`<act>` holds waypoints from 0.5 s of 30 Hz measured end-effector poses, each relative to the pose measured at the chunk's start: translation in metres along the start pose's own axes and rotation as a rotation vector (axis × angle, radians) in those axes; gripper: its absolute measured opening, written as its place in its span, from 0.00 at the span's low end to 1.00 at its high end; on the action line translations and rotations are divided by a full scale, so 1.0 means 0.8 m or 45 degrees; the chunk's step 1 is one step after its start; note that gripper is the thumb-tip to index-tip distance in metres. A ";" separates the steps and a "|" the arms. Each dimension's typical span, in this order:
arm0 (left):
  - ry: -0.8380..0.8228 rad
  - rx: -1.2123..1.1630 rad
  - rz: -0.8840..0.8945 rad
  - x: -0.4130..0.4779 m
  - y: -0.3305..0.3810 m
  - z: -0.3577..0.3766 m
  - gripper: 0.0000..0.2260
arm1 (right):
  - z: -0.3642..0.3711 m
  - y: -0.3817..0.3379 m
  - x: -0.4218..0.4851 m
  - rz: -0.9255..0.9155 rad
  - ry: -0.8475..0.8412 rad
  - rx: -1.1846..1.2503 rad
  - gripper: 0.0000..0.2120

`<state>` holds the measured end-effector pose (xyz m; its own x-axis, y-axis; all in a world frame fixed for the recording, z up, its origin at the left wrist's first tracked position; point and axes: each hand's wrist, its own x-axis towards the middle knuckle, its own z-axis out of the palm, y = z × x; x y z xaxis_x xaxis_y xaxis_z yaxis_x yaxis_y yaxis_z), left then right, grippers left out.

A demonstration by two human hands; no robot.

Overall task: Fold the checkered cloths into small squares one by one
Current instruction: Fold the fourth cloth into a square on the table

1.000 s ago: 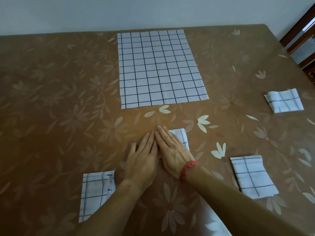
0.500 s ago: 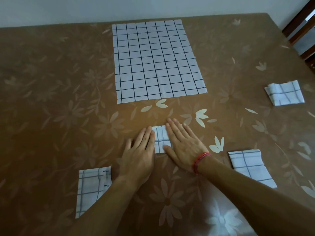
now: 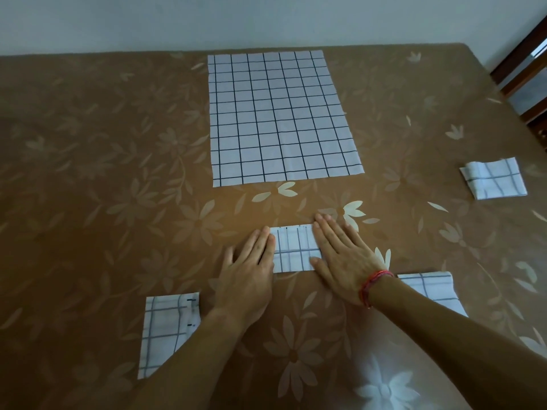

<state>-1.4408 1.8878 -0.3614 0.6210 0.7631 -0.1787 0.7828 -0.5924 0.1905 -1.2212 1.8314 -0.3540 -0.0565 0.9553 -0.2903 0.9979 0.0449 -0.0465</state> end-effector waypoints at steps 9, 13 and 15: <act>0.100 -0.201 -0.100 0.037 0.011 -0.040 0.18 | -0.029 -0.010 0.008 0.033 -0.060 0.038 0.36; 0.077 -0.278 -0.174 0.051 0.016 -0.047 0.20 | -0.040 -0.017 0.020 0.029 0.004 0.066 0.36; 0.072 -0.444 -0.247 0.057 0.018 -0.050 0.20 | -0.046 -0.019 0.025 0.017 0.041 0.099 0.36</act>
<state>-1.4025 1.9243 -0.3281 0.4523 0.8709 -0.1923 0.8189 -0.3202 0.4763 -1.2363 1.8609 -0.3238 -0.0408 0.9647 -0.2603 0.9931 0.0103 -0.1171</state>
